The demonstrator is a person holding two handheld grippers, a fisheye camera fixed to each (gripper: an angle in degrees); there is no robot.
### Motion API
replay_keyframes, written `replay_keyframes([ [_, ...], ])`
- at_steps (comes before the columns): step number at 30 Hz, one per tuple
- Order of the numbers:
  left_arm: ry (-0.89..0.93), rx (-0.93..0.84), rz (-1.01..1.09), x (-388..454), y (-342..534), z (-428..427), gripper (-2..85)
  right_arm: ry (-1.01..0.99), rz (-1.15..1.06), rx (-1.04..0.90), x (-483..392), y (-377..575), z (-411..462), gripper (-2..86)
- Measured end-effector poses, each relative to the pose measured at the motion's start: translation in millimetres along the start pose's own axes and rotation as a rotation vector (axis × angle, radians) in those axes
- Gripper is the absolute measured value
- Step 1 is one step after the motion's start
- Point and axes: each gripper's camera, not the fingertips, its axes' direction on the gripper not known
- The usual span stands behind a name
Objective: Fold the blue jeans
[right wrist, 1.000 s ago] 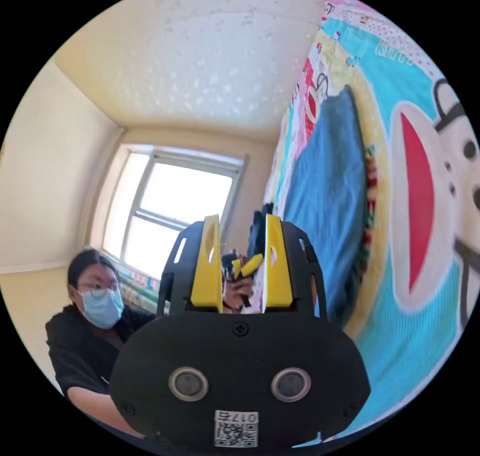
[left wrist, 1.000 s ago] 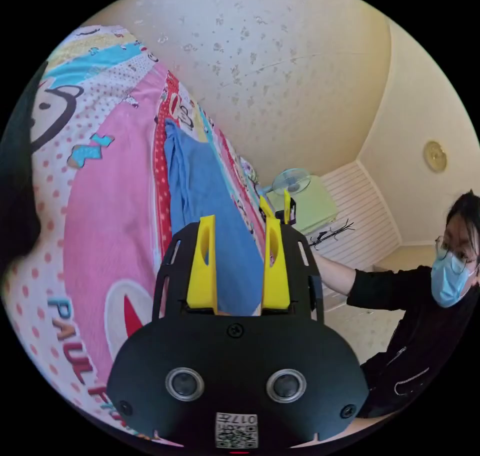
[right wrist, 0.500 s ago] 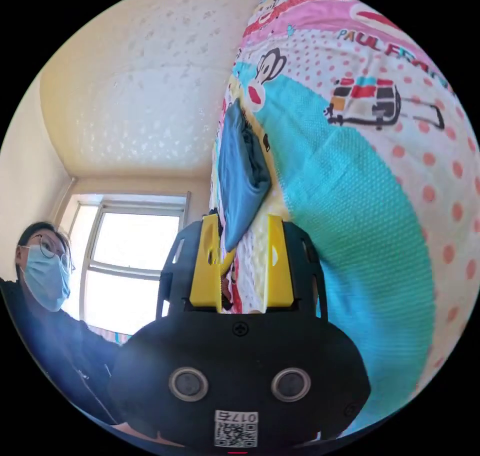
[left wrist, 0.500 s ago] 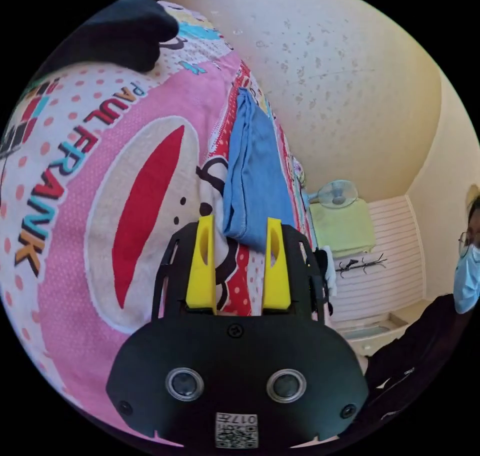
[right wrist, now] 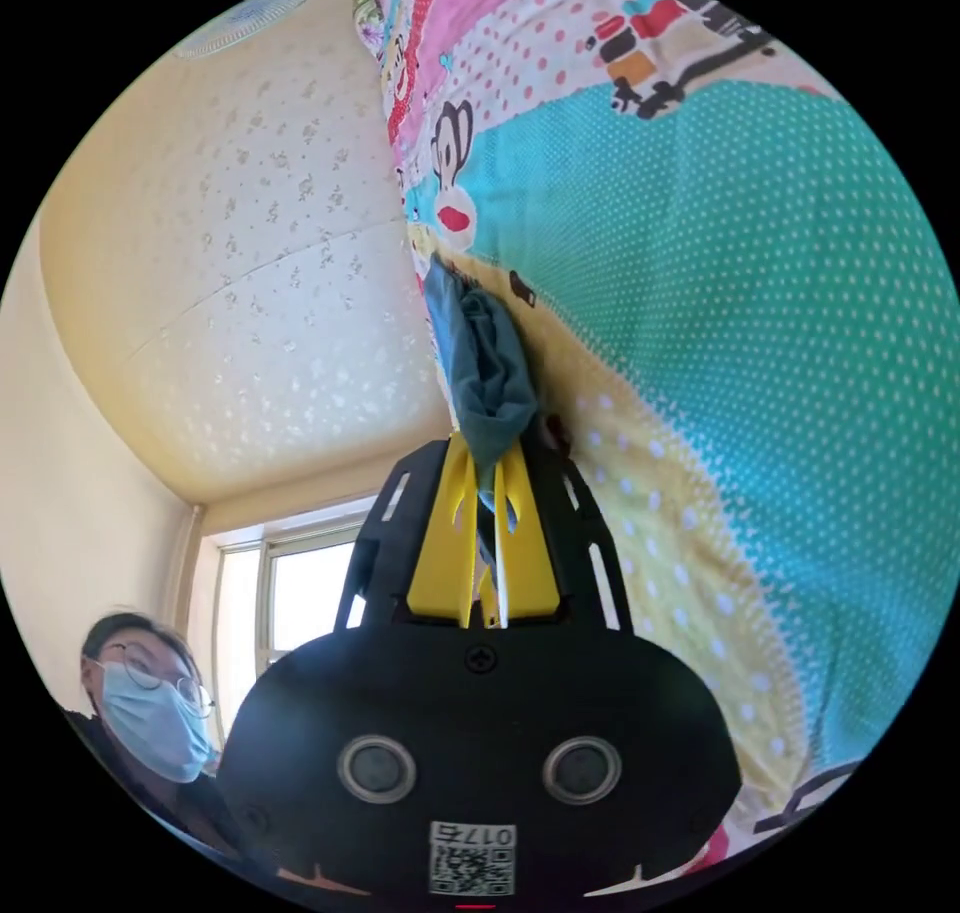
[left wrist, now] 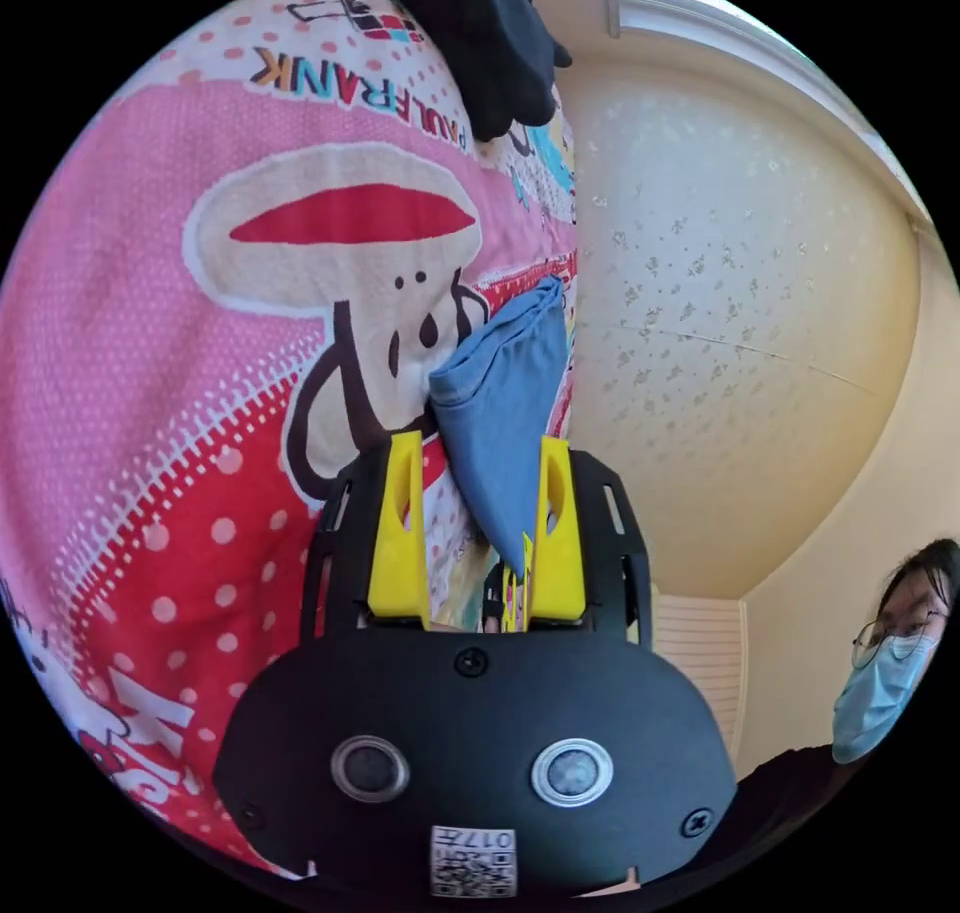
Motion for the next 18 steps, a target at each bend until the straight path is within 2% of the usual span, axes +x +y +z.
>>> replay_keyframes([
  [5,0.182,0.001,-0.161,-14.0,-13.9,27.3,12.2,-0.128,0.057,-0.03,-17.8,0.0,-0.2,3.0],
  [7,0.35,-0.071,-0.257,-24.7,-33.3,41.0,6.2,-0.147,0.081,-0.036,-24.2,-2.8,-3.2,2.8],
  [9,0.416,-0.136,-0.212,-14.3,-44.5,41.9,3.8,-0.143,0.055,-0.065,-36.4,-10.1,-14.9,2.6],
  [14,0.252,-0.294,0.028,29.6,-28.9,2.8,2.4,-0.028,-0.077,-0.203,-53.5,-10.8,-72.7,2.7],
  [18,0.039,-0.401,0.159,37.7,38.4,-59.0,1.9,0.161,-0.119,-0.407,-46.6,24.9,-152.7,3.1],
])
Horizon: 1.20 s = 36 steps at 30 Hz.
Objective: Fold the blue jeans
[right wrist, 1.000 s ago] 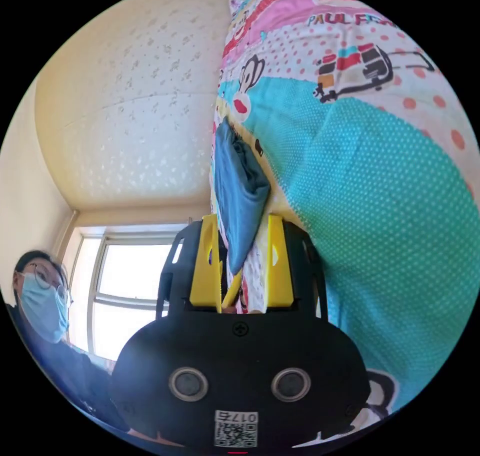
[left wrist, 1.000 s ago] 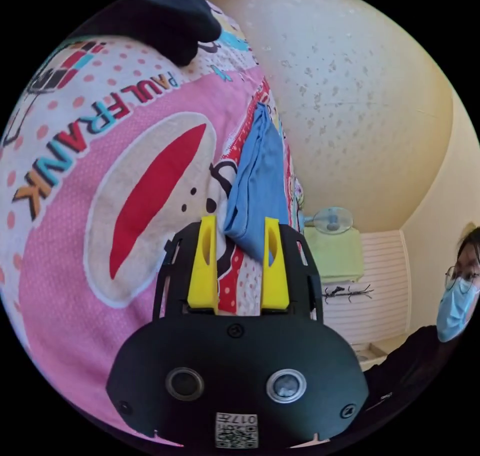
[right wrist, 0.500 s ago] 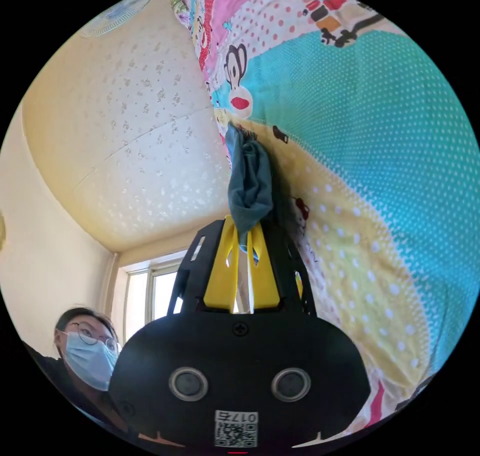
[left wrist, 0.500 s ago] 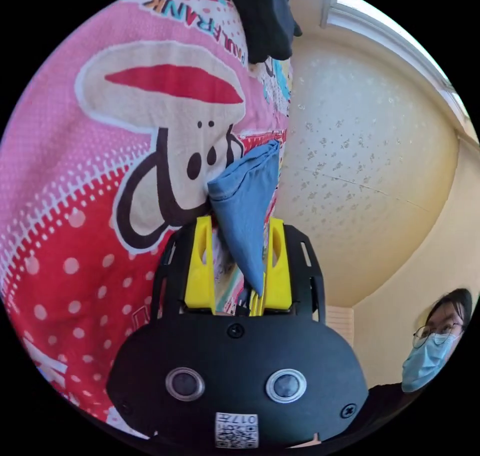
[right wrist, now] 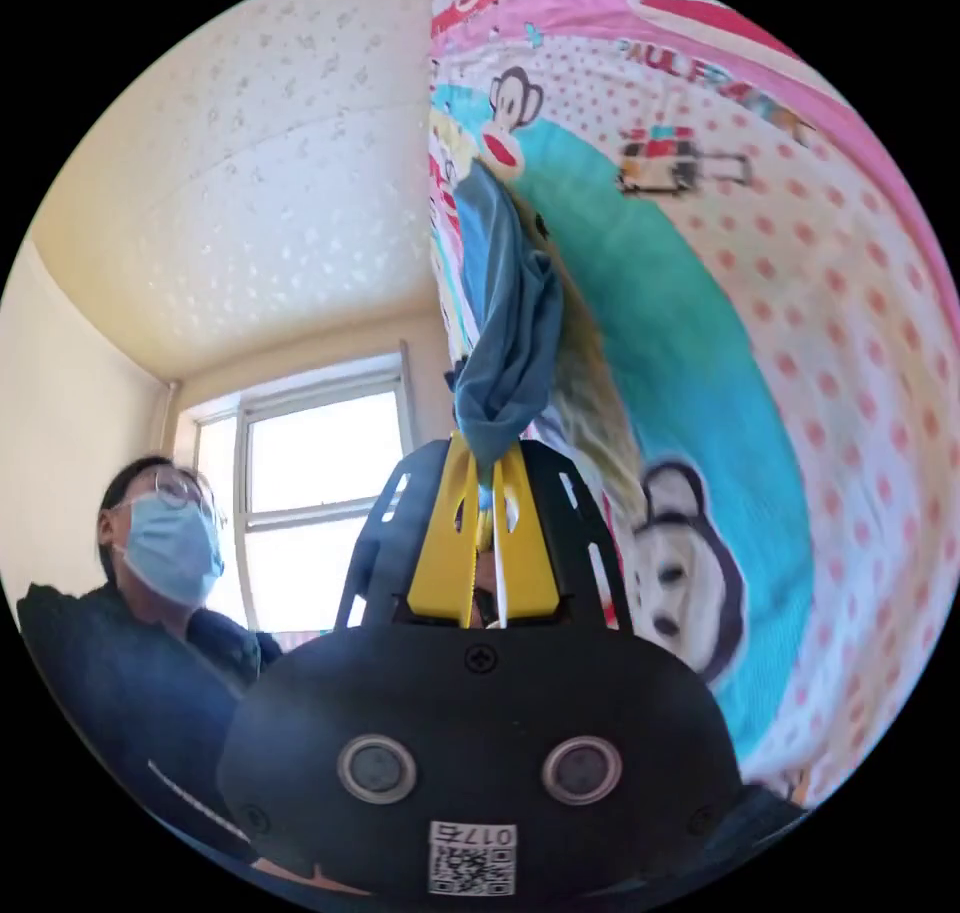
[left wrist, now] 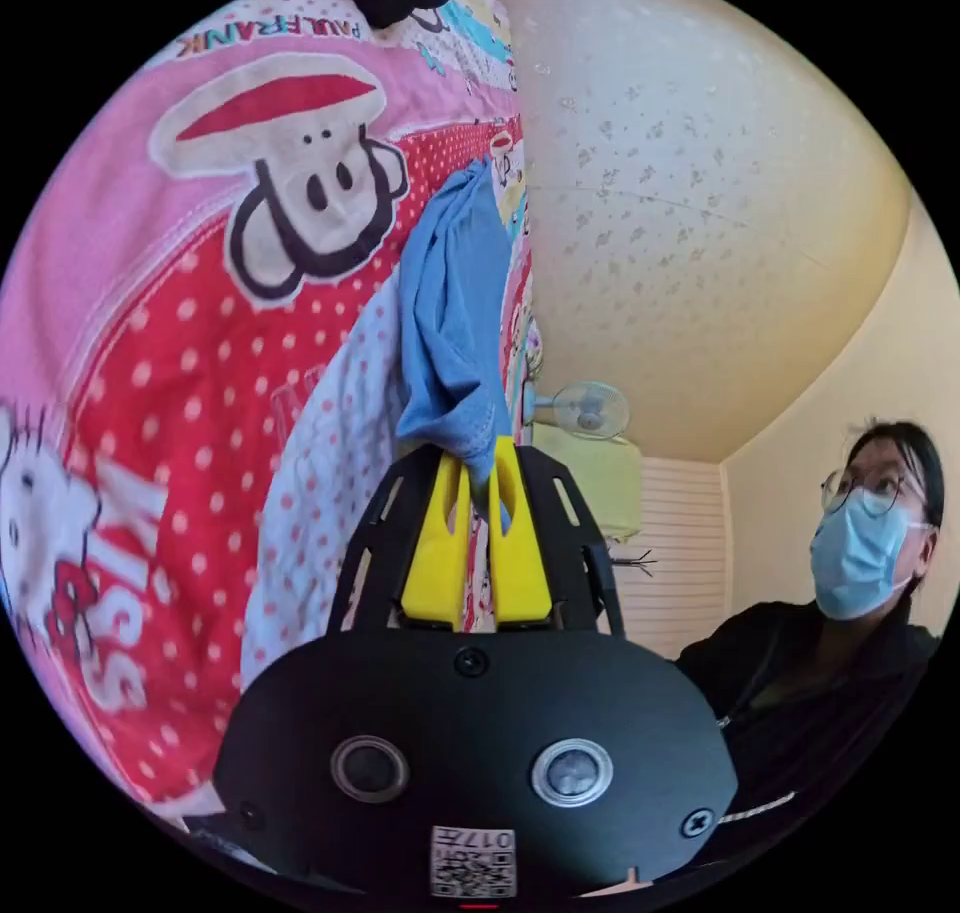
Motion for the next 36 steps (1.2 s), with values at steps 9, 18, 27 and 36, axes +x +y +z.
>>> replay_keyframes([
  [9,-0.011,-0.086,-0.669,-7.5,279.1,-48.1,1.4,0.078,0.58,-0.009,16.4,197.8,-149.2,3.2],
  [18,0.014,0.043,-0.193,89.6,123.1,1.2,3.4,-0.211,0.142,0.097,-29.5,70.6,-79.4,3.4],
  [27,0.348,0.179,-0.096,12.4,-7.4,97.3,11.1,-0.426,0.177,0.309,66.0,-79.8,4.9,9.9],
  [36,0.147,0.066,0.313,108.1,46.0,66.0,9.5,0.036,-0.397,0.032,-45.5,-20.8,-8.5,7.2],
])
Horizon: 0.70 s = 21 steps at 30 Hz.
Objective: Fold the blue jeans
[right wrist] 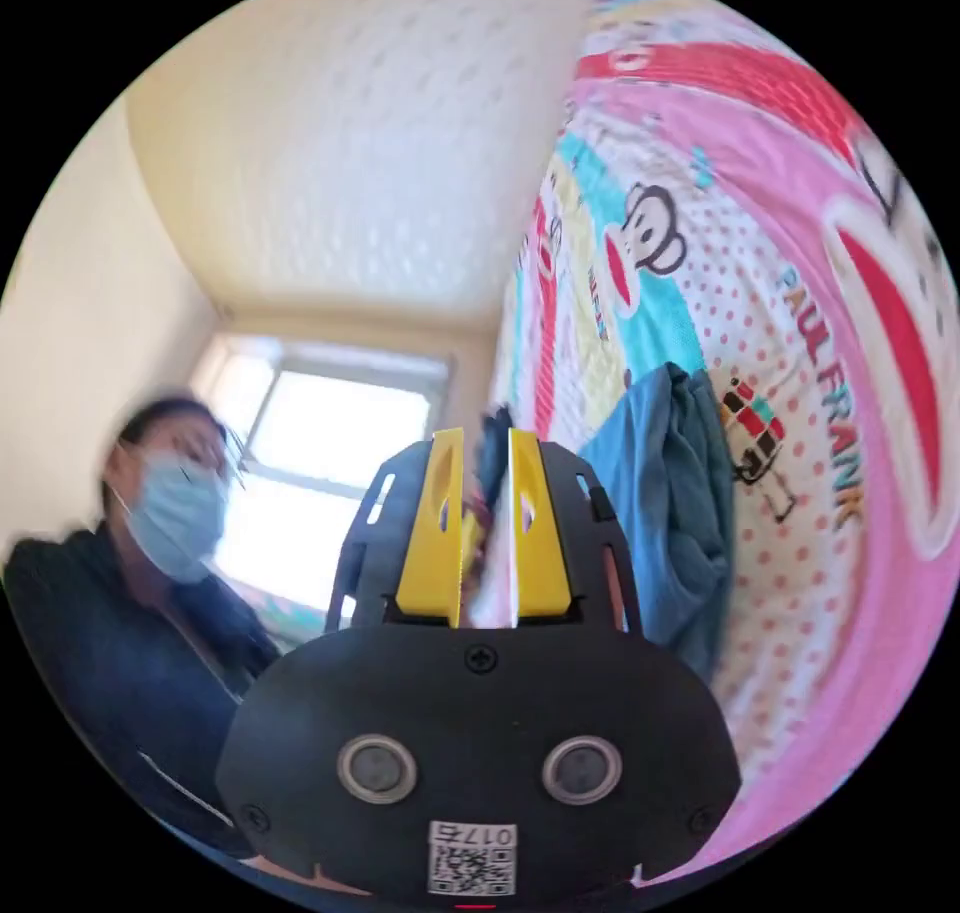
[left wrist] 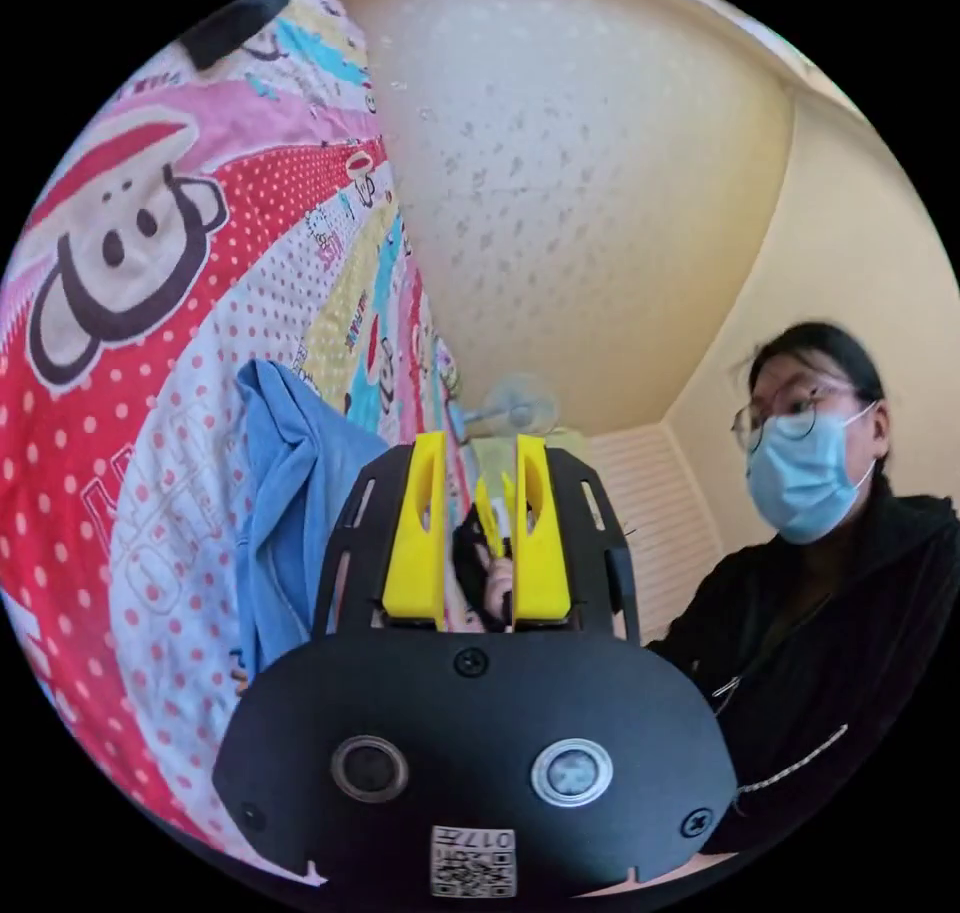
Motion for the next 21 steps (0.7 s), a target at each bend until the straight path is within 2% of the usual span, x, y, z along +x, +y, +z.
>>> replay_keyframes([
  [1,-0.158,-0.085,0.074,19.3,5.9,9.7,8.3,0.09,-0.078,-0.068,-11.7,5.2,7.7,7.1],
  [2,-0.249,-0.127,0.115,26.9,9.8,16.4,7.6,0.271,-0.206,-0.191,-26.7,19.3,25.9,6.6],
  [3,-0.442,-0.215,0.181,34.5,18.7,31.7,6.0,0.422,-0.285,-0.277,-27.2,33.9,42.3,5.9],
  [4,-0.658,-0.303,0.209,31.7,26.6,45.8,2.7,0.49,-0.315,-0.321,-22.7,40.5,49.9,5.4],
  [6,-0.89,-0.389,0.245,21.5,34.6,55.4,0.2,0.747,-0.322,-0.529,17.8,56.8,72.2,3.5],
  [7,-0.907,-0.39,0.267,20.3,36.6,51.3,-0.3,0.741,-0.317,-0.551,24.9,57.5,71.9,3.6],
  [11,-0.836,-0.266,0.149,29.9,33.2,17.7,-0.9,0.628,-0.228,-0.357,15.3,45.1,43.4,5.9],
  [13,-0.615,-0.141,0.205,54.0,38.0,0.6,-1.0,0.521,-0.253,-0.251,-1.6,45.9,30.9,5.9],
  [15,-0.476,-0.112,0.229,62.3,40.7,5.6,-1.0,0.395,-0.256,-0.165,-11.6,52.4,26.2,5.6],
  [17,-0.41,-0.209,0.246,57.1,42.7,31.3,-0.9,0.327,-0.224,-0.182,-1.7,58.6,35.9,5.4],
  [18,-0.432,-0.329,0.245,44.9,46.2,54.5,-0.9,0.319,-0.193,-0.249,13.2,63.0,48.9,5.1],
  [19,-0.573,-0.46,0.206,25.1,52.3,75.8,-0.8,0.345,-0.17,-0.295,22.6,65.5,56.6,4.9],
  [20,-0.677,-0.511,0.181,14.3,56.1,82.7,-0.8,0.463,-0.098,-0.39,44.0,70.7,70.8,4.2],
  [21,-0.705,-0.506,0.154,4.6,60.1,80.9,-0.9,0.547,-0.055,-0.436,58.8,75.4,76.0,3.9],
])
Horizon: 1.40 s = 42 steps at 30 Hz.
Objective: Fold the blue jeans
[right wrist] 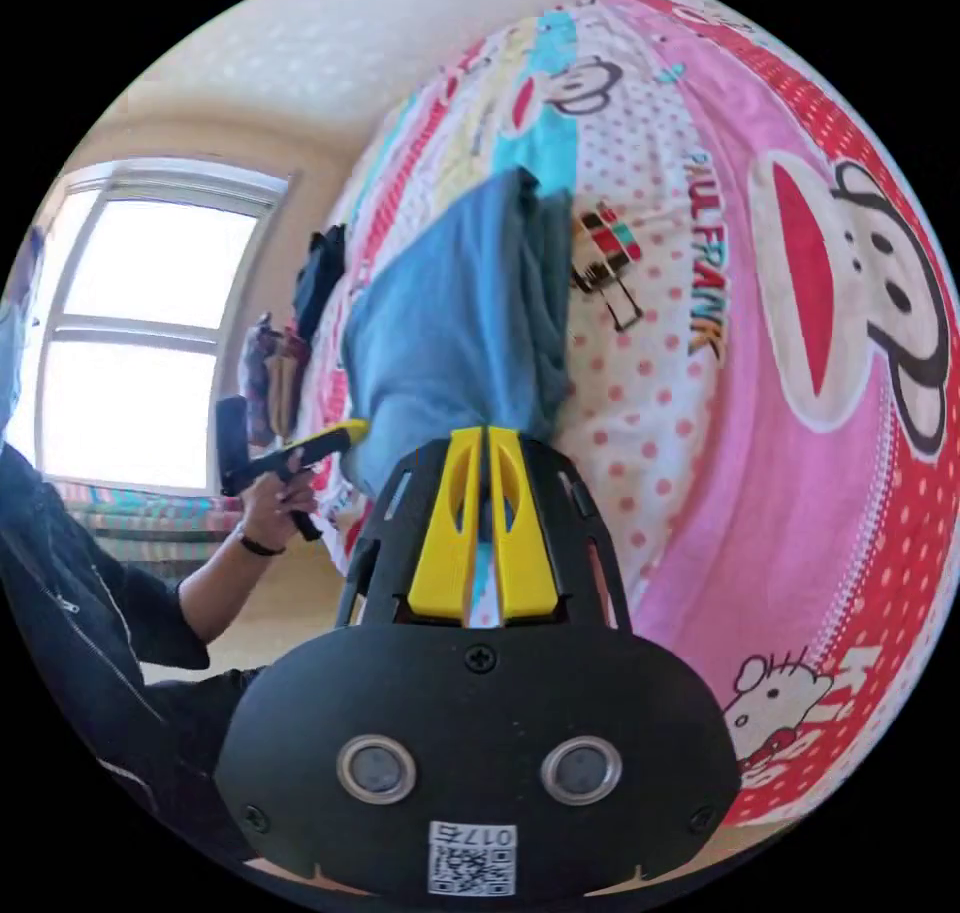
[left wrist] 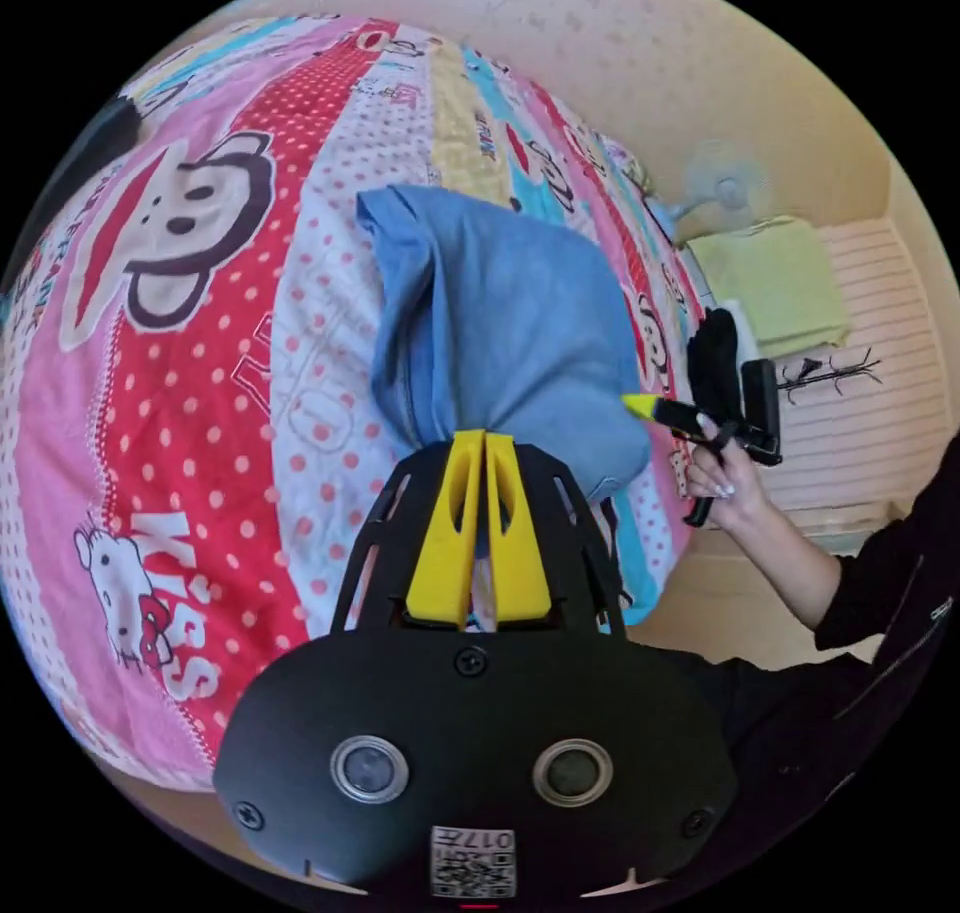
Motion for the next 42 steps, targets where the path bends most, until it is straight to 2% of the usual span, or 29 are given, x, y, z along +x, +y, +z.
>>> replay_keyframes([
  [1,0.06,0.061,-0.065,-9.2,7.3,-9.4,-0.8,-0.011,0.006,0.022,2.7,2.0,-1.6,4.0],
  [5,0.042,0.28,-0.263,-27.2,56.7,-57.6,0.2,-0.044,0.169,0.176,11.4,24.4,-36.1,7.3],
  [7,0.23,0.362,-0.344,-39.5,89.7,-68.5,4.5,-0.176,0.256,0.232,17.1,41.4,-43.9,8.3],
  [9,0.389,0.369,-0.437,-47.5,107.2,-57.1,11.0,-0.366,0.442,0.216,33.6,63.6,-26.7,9.8],
  [11,0.47,0.363,-0.565,-50.4,120.6,-37.0,19.6,-0.447,0.583,0.145,46.9,73.8,-0.5,11.2],
  [15,0.497,0.378,-0.639,-42.0,126.2,-8.7,20.8,-0.671,0.758,0.342,59.0,74.7,28.8,12.7],
  [17,0.491,0.369,-0.657,-42.6,121.9,-1.8,20.9,-0.732,0.812,0.36,62.5,65.2,40.0,12.6],
  [21,0.555,0.397,-0.768,-54.1,120.5,19.6,19.2,-0.757,0.898,0.441,65.9,39.3,50.5,11.4],
  [24,0.615,0.393,-0.846,-64.3,118.3,31.9,17.6,-0.721,0.994,0.43,67.0,21.7,50.9,8.5],
  [26,0.641,0.425,-0.946,-72.5,124.2,36.8,16.6,-0.781,1.013,0.438,63.1,15.3,47.6,7.5],
  [28,0.742,0.52,-1.033,-81.5,127.0,47.5,17.6,-0.85,1.013,0.452,58.6,12.7,42.7,7.1],
  [30,0.8,0.532,-1.044,-88.9,118.5,56.6,17.8,-0.887,1.027,0.443,56.2,11.4,36.2,6.8],
  [33,0.835,0.537,-1.059,-101.6,104.5,64.6,13.1,-0.946,0.996,0.45,55.3,3.5,29.2,6.6],
  [36,0.929,0.569,-1.088,-108.8,103.1,66.7,8.3,-0.859,0.902,0.452,57.3,-8.3,17.3,7.5],
  [39,0.899,0.548,-1.055,-110.5,99.5,49.8,7.7,-0.737,0.874,0.385,66.5,-13.2,15.4,10.5],
  [42,0.879,0.528,-1.013,-113.0,94.8,34.5,7.6,-0.882,0.892,0.418,80.9,-7.7,33.5,11.0],
])
